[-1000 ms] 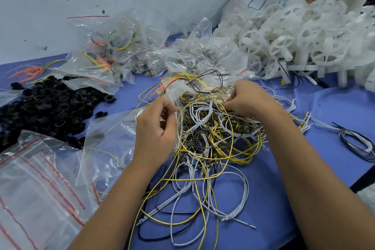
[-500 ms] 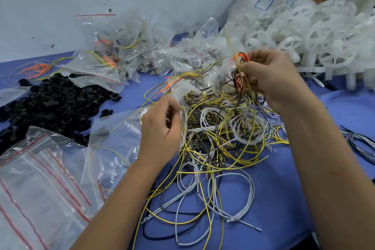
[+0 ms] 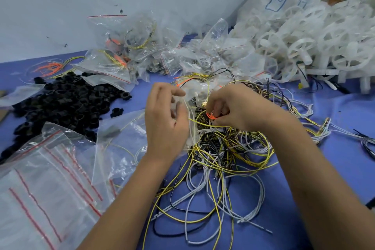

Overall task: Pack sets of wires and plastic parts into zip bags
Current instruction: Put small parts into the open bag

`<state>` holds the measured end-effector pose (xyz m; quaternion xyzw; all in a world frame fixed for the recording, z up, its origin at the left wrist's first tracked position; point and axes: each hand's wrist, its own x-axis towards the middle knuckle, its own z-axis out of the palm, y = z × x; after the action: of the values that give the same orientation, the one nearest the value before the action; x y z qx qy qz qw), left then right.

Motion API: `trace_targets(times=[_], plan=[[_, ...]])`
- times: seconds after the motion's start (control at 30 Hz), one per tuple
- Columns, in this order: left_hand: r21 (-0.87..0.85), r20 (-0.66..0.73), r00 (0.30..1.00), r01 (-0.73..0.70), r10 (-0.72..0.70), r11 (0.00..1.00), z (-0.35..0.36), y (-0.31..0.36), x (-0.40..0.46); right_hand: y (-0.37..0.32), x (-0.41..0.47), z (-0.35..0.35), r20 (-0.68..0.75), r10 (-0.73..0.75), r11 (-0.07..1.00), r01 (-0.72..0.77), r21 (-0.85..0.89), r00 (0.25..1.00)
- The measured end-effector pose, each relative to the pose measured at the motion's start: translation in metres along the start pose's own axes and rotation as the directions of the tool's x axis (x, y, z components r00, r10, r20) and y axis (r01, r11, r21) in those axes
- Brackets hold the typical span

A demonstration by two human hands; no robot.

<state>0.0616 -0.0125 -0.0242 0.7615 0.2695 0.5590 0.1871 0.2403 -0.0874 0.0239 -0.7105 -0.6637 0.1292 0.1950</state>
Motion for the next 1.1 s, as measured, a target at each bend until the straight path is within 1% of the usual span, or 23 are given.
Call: trace_targets(times=[0.07,0.1,0.13,0.17,0.23,0.27,0.3,0.37,0.47,0.57,0.63,0.73,0.8,0.87,0.97,1.03,1.1], plan=[[-0.011,-0.052,0.997,-0.065,0.065,0.998,0.001,0.010,0.013,0.001,-0.002,-0.001,-0.066,-0.008,0.998,0.012,0.060,0.998],[-0.030,-0.037,0.998,-0.060,0.058,0.998,0.004,0.014,0.020,0.001,-0.003,-0.002,-0.109,-0.021,0.997,0.029,0.068,0.994],[-0.066,0.020,0.999,-0.032,0.033,0.997,0.008,0.016,0.028,0.002,-0.004,-0.002,-0.152,-0.041,0.996,0.052,0.067,0.987],[-0.108,0.114,0.994,0.007,0.005,0.994,0.012,0.018,0.034,0.003,-0.005,-0.004,-0.205,-0.059,0.995,0.075,0.072,0.977],[-0.164,0.336,0.942,0.071,-0.012,0.984,0.021,0.019,0.042,0.007,-0.006,-0.008,-0.332,-0.059,0.990,0.099,0.105,0.941],[-0.163,0.419,0.908,0.075,0.000,0.984,0.025,0.019,0.045,0.010,-0.006,-0.012,-0.399,-0.048,0.988,0.101,0.115,0.916],[-0.152,0.472,0.881,0.065,0.015,0.986,0.029,0.018,0.047,0.013,-0.007,-0.016,-0.458,-0.036,0.988,0.101,0.118,0.888],[-0.113,0.508,0.861,0.053,0.012,0.992,0.039,0.018,0.050,0.019,-0.008,-0.025,-0.556,-0.014,0.983,0.113,0.144,0.831],[-0.009,0.470,0.879,0.098,-0.082,0.995,0.055,0.019,0.056,0.024,-0.011,-0.033,-0.695,0.035,0.959,0.171,0.225,0.718],[-0.014,0.455,0.880,0.158,-0.134,0.987,0.065,0.022,0.062,0.027,-0.012,-0.042,-0.798,0.136,0.905,0.254,0.341,0.587],[-0.049,0.448,0.880,0.204,-0.161,0.978,0.067,0.026,0.064,0.029,-0.011,-0.048,-0.825,0.239,0.833,0.328,0.445,0.512],[-0.075,0.423,0.885,0.248,-0.195,0.966,0.069,0.026,0.063,0.031,-0.012,-0.056,-0.814,0.397,0.688,0.450,0.569,0.423],[-0.097,0.402,0.889,0.278,-0.218,0.956,0.068,0.024,0.058,0.029,-0.012,-0.060,-0.802,0.453,0.621,0.508,0.597,0.389],[-0.109,0.385,0.890,0.306,-0.244,0.946,0.068,0.022,0.053,0.024,-0.013,-0.064,-0.812,0.447,0.597,0.551,0.583,0.375],[-0.083,0.363,0.892,0.319,-0.270,0.944,0.068,0.021,0.050,0.011,-0.011,-0.070,-0.843,0.421,0.568,0.627,0.533,0.334],[-0.068,0.307,0.915,0.295,-0.262,0.953,0.067,0.023,0.049,0.003,-0.006,-0.073,-0.821,0.467,0.496,0.672,0.551,0.328],[-0.095,0.228,0.935,0.299,-0.272,0.949,0.062,0.026,0.049,-0.003,0.001,-0.071,-0.740,0.563,0.371,0.688,0.624,0.367]])
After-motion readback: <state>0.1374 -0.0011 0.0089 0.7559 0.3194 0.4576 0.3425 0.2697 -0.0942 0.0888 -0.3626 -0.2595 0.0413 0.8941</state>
